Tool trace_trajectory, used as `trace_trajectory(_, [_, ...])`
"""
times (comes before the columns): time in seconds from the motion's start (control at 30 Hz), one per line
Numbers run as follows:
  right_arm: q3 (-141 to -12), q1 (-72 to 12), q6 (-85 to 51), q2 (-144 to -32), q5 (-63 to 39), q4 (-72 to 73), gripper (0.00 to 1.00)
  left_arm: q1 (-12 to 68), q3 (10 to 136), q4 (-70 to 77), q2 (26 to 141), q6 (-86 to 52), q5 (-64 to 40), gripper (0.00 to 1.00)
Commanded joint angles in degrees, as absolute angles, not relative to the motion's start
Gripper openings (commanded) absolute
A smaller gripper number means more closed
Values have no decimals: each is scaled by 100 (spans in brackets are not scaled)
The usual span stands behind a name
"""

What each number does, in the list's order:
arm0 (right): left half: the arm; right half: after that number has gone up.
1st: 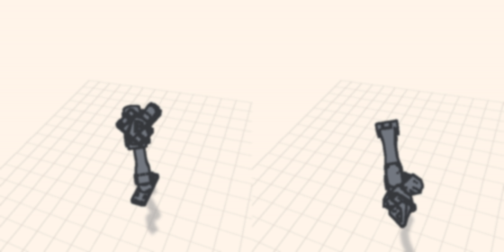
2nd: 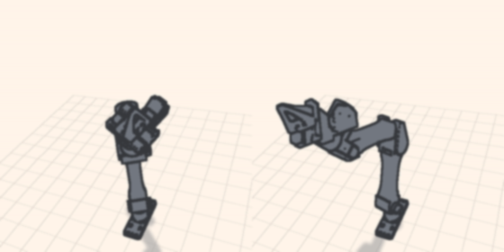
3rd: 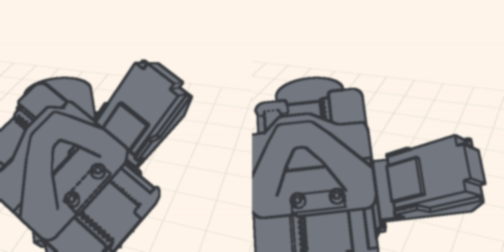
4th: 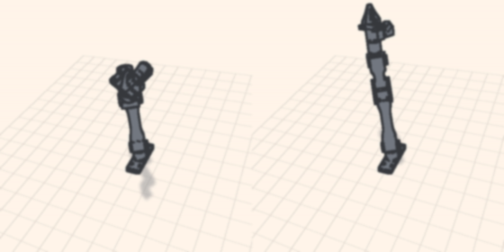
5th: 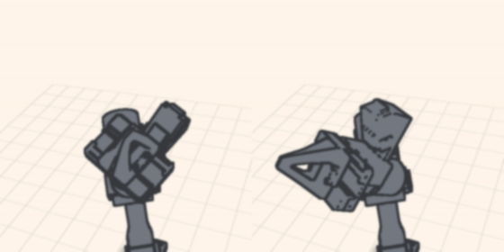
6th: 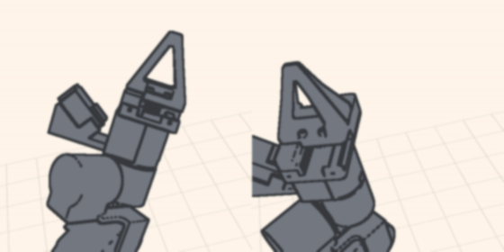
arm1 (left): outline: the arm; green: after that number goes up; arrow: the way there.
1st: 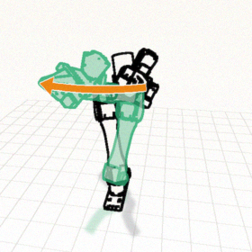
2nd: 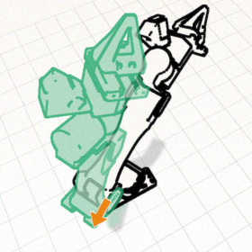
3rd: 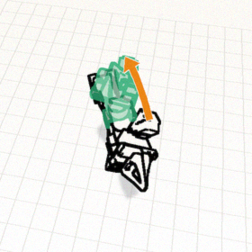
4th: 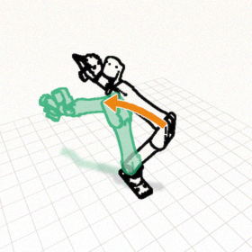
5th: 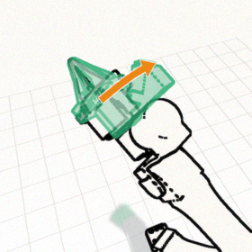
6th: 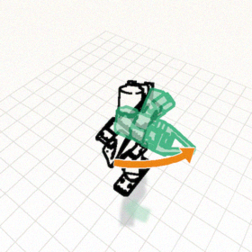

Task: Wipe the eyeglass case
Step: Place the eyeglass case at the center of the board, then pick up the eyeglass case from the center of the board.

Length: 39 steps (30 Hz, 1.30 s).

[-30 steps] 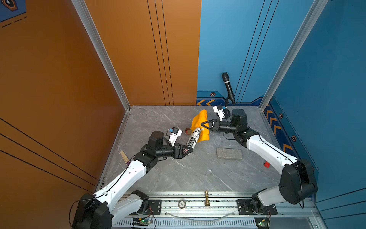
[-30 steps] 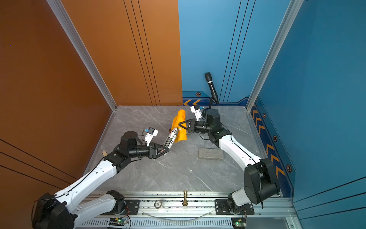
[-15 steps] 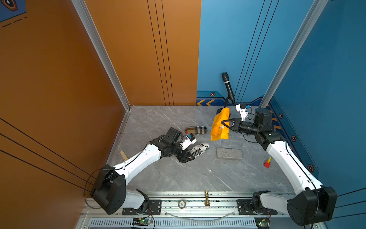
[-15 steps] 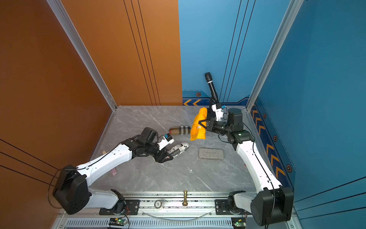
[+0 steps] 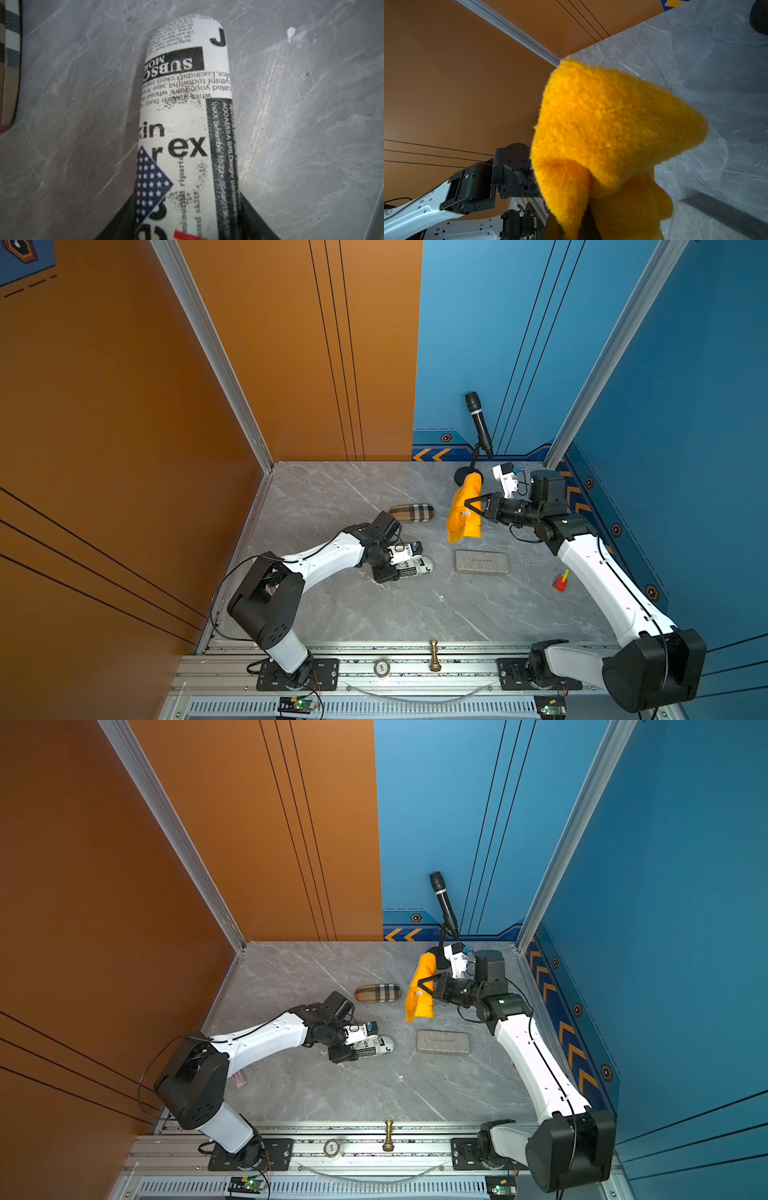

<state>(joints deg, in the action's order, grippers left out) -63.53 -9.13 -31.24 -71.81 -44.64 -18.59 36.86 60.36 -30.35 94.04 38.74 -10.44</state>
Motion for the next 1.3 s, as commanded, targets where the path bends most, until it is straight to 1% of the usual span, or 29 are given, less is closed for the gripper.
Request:
trace_trajectory(0.0, [-6223, -959, -2966, -7296, -4340, -1855, 0, 3773, 6224, -3048, 9631, 4309, -1016, 25])
trace_trajectory(0.17, [-6146, -964, -2893, -7305, -4307, -1837, 0, 3931, 6160, -3110, 9853, 4390, -857, 30])
trace_trajectory(0.3, [-6131, -956, -2841, -7352, -4364, -1837, 0, 3946, 6100, -3116, 10005, 4390, -663, 37])
trace_trajectory(0.33, [-6130, -949, -2824, -7366, -4371, -1850, 0, 3943, 6091, -3108, 10025, 4386, -608, 42])
trace_trajectory(0.4, [-6113, -944, -2804, -7377, -4390, -1860, 0, 3925, 6053, -3096, 10014, 4386, -560, 55])
trace_trajectory(0.43, [-6117, -937, -2791, -7389, -4389, -1859, 0, 3896, 6039, -3089, 9996, 4346, -610, 72])
trace_trajectory(0.47, [-6117, -940, -2786, -7398, -4395, -1863, 0, 3870, 6030, -3061, 9969, 4290, -683, 81])
trace_trajectory(0.67, [-6093, -938, -2769, -7435, -4439, -1865, 0, 3915, 6045, -3049, 9942, 4279, -612, 85])
trace_trajectory(0.73, [-6093, -940, -2751, -7434, -4441, -1907, 0, 3926, 6056, -3051, 9894, 4288, -565, 97])
trace_trajectory(0.77, [-6104, -937, -2743, -7427, -4439, -1926, 0, 3934, 6059, -3040, 9866, 4285, -560, 98])
trace_trajectory(0.97, [-6243, -940, -2698, -7406, -4422, -2077, 0, 3929, 5990, -3032, 9565, 4166, -469, 98])
trace_trajectory(1.1, [-6306, -944, -2704, -7370, -4388, -2109, 0, 3875, 5941, -2931, 9045, 3909, -571, 98])
trace_trajectory(1.13, [-6294, -946, -2704, -7370, -4366, -2109, 0, 3885, 5772, -2831, 8878, 3853, -551, 98])
trace_trajectory(1.27, [-6309, -965, -2744, -7339, -4323, -2135, 0, 3824, 5715, -2552, 8346, 3449, -196, 97])
